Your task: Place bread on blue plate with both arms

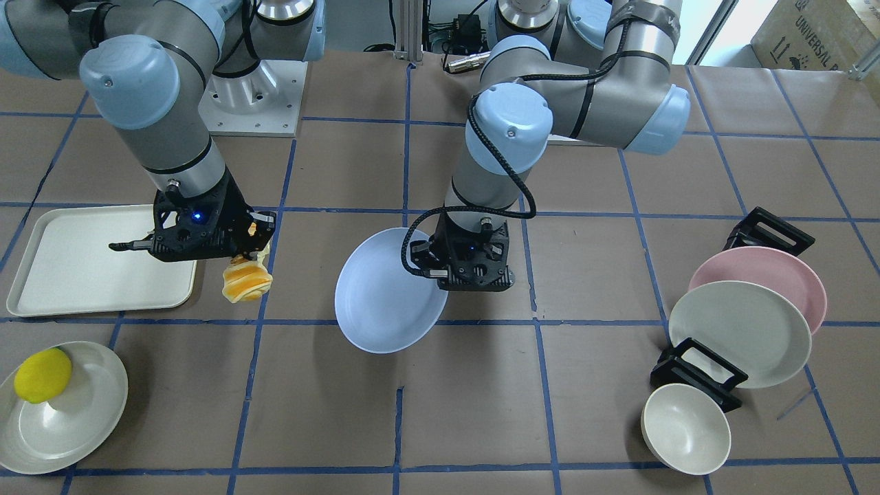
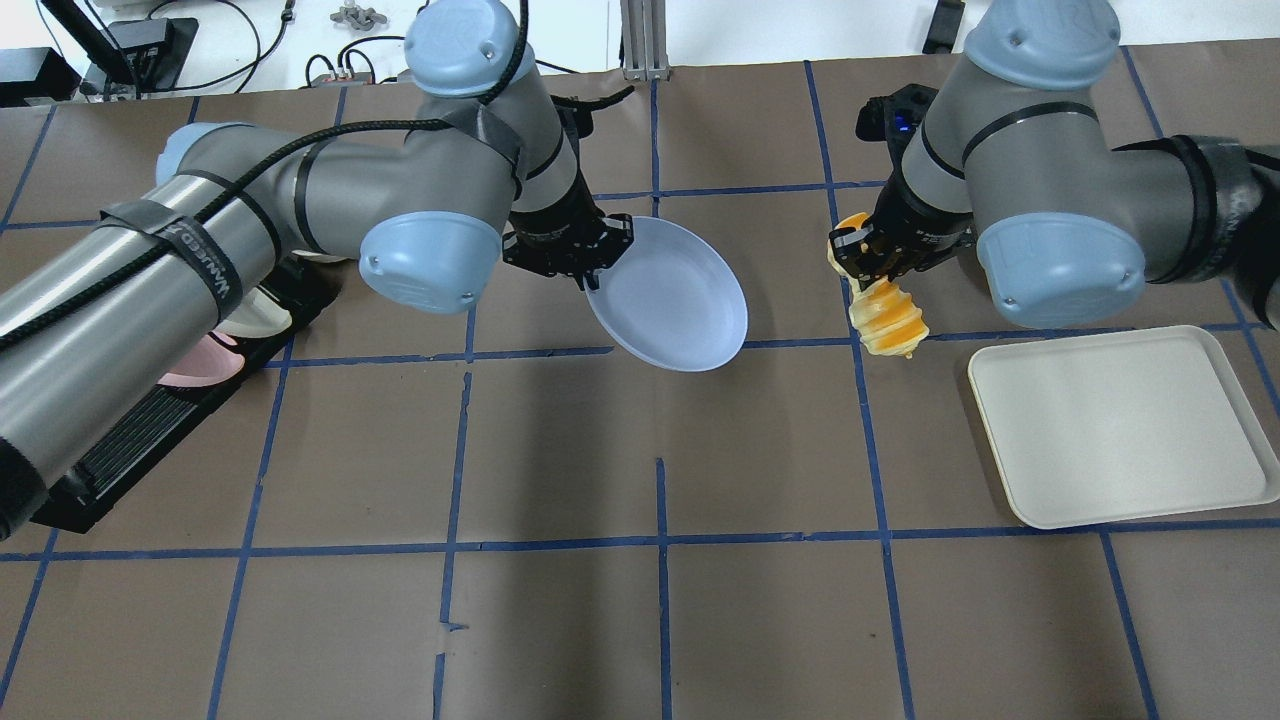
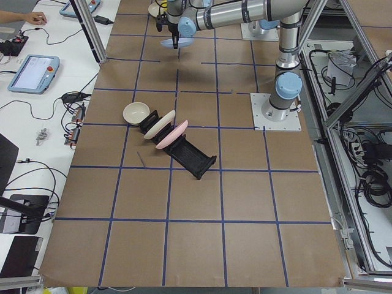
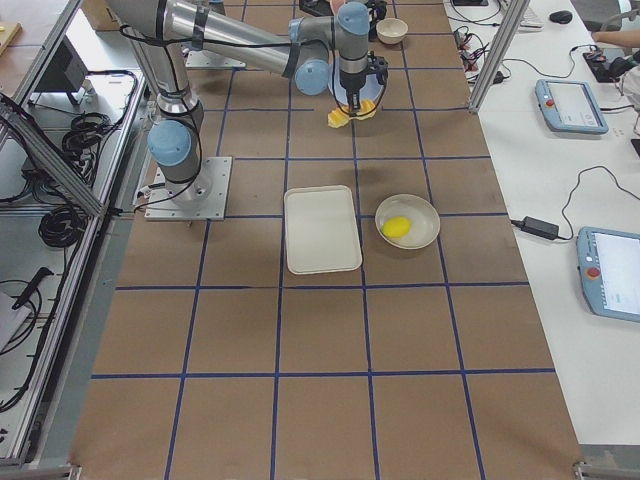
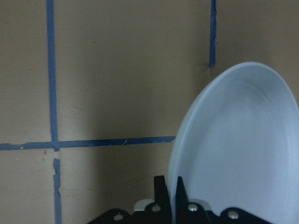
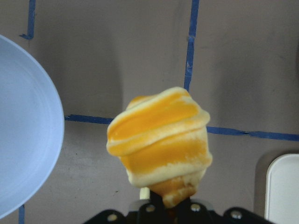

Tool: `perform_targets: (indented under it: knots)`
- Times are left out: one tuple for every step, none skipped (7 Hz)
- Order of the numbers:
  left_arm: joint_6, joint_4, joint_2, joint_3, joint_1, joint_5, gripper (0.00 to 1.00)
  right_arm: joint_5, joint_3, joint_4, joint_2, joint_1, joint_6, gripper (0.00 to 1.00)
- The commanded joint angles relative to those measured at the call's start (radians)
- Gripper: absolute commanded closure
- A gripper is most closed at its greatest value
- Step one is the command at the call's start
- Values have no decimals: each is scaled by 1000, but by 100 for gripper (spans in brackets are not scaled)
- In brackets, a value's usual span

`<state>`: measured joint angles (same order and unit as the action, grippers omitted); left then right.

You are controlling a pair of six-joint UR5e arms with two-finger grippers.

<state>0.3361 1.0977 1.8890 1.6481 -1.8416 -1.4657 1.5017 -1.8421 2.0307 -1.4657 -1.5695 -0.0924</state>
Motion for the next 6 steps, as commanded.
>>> perform_targets:
  knots:
    - [37,-16,22,24,-30,-5,1,2,0,-1,1,0,6,86]
    - [28,-31,33,33,-25,-7,0,2,0,0,1,-1,13,86]
    - [3,-33,33,7,7,-5,0,2,0,-1,1,-1,13,86]
    - [-134,2,12,-5,90,-4,0,3,0,-1,-5,-3,20,86]
    - [-386,153,-26,-39,193,-7,0,-3,0,-4,-11,-23,119,85]
    - [-520,339,-74,-98,290,-30,0,-8,1,0,-5,-96,251,85]
